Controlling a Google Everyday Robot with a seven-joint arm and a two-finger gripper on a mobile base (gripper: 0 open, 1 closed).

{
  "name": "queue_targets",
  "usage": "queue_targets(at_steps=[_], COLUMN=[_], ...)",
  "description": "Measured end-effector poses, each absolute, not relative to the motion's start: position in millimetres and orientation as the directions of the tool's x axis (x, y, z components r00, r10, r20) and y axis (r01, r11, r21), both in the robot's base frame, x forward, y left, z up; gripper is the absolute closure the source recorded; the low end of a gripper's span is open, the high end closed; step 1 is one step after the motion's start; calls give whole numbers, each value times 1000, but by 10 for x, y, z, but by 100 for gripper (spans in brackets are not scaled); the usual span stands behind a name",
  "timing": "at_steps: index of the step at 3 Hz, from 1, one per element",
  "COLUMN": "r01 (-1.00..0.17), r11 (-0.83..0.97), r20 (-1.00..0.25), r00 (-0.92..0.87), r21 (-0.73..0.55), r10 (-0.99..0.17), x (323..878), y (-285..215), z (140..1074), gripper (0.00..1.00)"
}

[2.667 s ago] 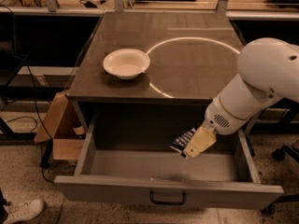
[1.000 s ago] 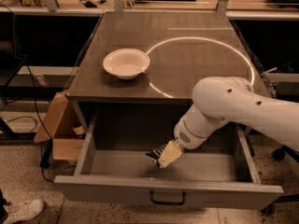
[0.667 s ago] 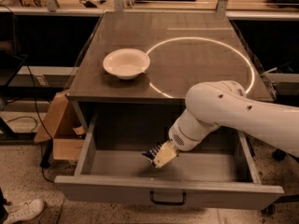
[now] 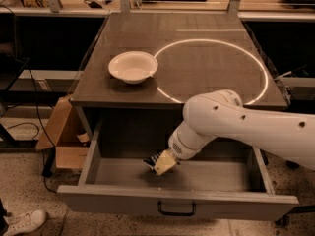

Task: Place rxbar blueberry into top drawer

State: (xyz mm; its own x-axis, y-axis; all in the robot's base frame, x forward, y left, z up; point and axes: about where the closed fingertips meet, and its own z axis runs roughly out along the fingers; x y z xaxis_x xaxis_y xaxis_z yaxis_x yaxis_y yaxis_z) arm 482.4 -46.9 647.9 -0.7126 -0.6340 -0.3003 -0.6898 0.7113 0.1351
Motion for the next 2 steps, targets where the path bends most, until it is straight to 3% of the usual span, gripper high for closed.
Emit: queue_targets(at_steps=[2], r01=[-664], r11=[729], r20=[-287], r00=[-741], r21=[170], r10=[-607], x=[4762], y=[-295], z=[6098], gripper=[100])
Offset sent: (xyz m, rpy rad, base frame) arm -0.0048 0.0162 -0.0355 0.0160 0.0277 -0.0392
